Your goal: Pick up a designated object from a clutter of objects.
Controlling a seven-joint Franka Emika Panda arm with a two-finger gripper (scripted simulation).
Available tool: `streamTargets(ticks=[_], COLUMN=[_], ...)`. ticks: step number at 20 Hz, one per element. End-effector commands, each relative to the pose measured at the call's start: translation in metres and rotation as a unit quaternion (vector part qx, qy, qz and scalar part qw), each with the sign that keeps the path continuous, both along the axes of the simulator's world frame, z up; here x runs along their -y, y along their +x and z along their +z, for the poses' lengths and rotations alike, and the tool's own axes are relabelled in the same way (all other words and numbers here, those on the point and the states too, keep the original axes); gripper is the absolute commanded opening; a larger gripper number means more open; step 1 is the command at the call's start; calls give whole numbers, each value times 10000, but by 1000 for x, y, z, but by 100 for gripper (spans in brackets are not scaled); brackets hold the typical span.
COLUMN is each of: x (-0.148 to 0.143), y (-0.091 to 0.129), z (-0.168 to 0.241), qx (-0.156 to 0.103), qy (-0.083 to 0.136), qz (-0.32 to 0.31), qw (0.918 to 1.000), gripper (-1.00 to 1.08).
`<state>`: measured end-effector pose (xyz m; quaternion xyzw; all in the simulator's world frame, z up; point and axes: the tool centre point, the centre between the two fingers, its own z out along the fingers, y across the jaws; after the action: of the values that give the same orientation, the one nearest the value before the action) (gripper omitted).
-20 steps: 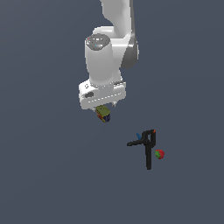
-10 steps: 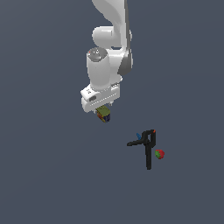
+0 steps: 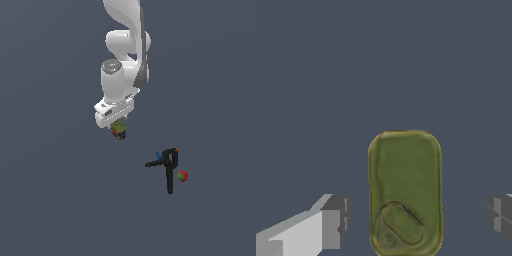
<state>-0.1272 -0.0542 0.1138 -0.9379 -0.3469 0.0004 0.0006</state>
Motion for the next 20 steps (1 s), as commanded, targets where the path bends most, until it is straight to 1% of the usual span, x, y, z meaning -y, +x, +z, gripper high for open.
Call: streamTargets(ticks=[1, 11, 20], x=[1, 1, 1], y=[-4, -6, -7], z=[-3, -10, -44], qx=[5, 3, 5], qy=[-3, -3, -7], qz=[92, 120, 132], qw=[10000, 9999, 9999], gripper=[100, 100, 100])
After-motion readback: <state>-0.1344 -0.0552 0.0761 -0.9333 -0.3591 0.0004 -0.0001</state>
